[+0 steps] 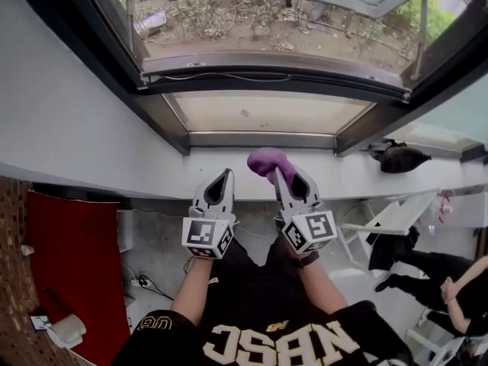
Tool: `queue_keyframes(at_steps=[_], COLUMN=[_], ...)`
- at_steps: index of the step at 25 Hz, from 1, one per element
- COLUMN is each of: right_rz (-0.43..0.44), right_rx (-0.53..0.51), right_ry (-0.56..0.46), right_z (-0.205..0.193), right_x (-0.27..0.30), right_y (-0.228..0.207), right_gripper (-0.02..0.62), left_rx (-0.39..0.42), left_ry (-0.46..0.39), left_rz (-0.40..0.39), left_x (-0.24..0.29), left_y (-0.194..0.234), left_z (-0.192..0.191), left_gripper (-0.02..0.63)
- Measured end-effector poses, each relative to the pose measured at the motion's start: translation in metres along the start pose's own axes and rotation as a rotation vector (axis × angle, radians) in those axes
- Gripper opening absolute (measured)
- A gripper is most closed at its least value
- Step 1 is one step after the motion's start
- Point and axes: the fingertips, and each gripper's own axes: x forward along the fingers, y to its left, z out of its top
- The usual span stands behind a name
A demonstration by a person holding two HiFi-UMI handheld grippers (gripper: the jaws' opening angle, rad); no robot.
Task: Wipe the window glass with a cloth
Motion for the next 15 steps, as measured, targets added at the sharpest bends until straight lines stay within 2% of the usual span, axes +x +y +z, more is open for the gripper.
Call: queue_keyframes(at_steps=[4,7,9,11,13,15], right_rz=[0.001,0.019,0.066,0.132,0.208,0.288], right_rx=[0.012,0.063,0.061,0.03,0.027,0.013], right_ry=[-0.027,-0.047,-0.053,-0.063,-0.097,-0.144], right_z=[0.006,0.0,-0.004,-0.013,-0.024,-0.031], right_x=[0.009,0.016,0.03,0.048,0.066,0.087], right_y=[-0.054,-0.097,-0.122,-0.137,-0.14,-0.127], right_gripper=[0.081,0.081,0.081,0.081,0.081,0.081], left_rx=[0.024,0.064,0.078,0.046,0.004,0.016], left_ry=[-0.014,-0.033,-0.054,-0.077,-0.101,-0.118], left_rz=[0.004,0.065,0.128,0.181,0.213,0.236], left_x=[0.04,0.067,0.091,0.111,0.122,0.122], left_y=[-0.025,-0.033,-0.031,-0.026,-0.016,0.003], left_z=[-0.011,-0.018,-0.024,-0.037,-0.052,-0.062], left_gripper=[0.015,0.015,0.015,0.015,0.015,0.015])
